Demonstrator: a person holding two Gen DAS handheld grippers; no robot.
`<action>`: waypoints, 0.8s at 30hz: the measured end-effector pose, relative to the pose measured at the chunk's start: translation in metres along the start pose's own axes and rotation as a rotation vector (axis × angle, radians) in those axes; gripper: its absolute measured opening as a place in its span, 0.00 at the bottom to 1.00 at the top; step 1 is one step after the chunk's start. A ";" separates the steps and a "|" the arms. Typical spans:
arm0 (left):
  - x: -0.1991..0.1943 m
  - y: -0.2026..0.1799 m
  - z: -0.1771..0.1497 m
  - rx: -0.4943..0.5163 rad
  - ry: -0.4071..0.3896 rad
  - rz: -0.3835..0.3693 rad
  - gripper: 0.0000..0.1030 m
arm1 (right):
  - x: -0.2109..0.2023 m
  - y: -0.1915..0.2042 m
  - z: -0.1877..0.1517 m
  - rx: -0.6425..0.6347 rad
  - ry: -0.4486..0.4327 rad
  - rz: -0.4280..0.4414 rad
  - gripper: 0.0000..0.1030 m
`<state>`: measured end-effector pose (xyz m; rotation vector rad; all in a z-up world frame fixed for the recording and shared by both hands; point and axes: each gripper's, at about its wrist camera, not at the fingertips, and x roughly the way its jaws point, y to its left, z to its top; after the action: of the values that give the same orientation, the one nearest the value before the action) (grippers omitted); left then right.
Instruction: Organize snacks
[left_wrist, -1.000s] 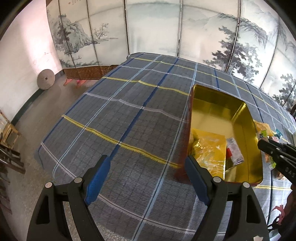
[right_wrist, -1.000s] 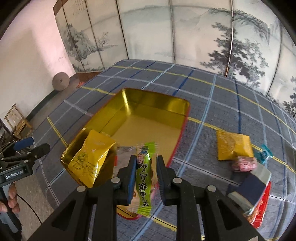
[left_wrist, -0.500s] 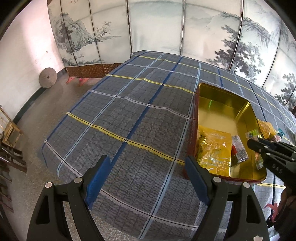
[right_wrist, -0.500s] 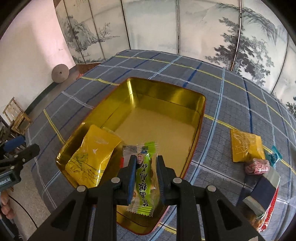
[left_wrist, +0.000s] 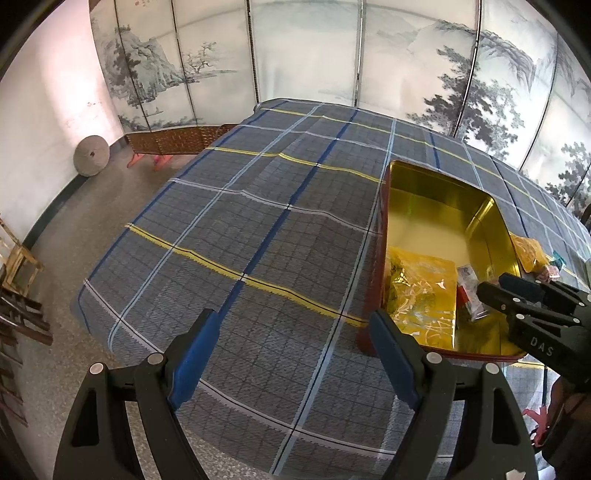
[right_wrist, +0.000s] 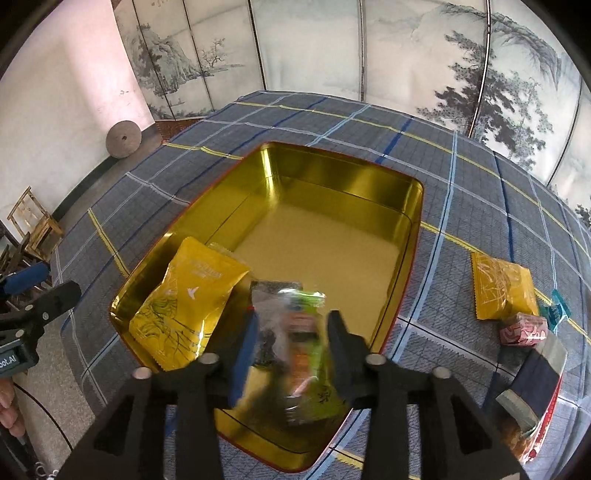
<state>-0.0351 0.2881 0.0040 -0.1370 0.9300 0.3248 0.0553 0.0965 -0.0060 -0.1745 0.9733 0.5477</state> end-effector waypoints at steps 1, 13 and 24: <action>0.000 -0.001 0.000 0.001 0.000 -0.002 0.78 | -0.001 0.001 0.000 -0.002 -0.003 -0.002 0.44; -0.003 -0.012 -0.001 0.019 -0.006 -0.025 0.78 | -0.027 -0.008 0.000 0.019 -0.066 -0.009 0.50; -0.010 -0.034 0.002 0.064 -0.019 -0.049 0.78 | -0.081 -0.087 -0.021 0.132 -0.142 -0.121 0.50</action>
<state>-0.0273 0.2541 0.0127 -0.0979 0.9157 0.2503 0.0487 -0.0146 0.0404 -0.0751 0.8519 0.3779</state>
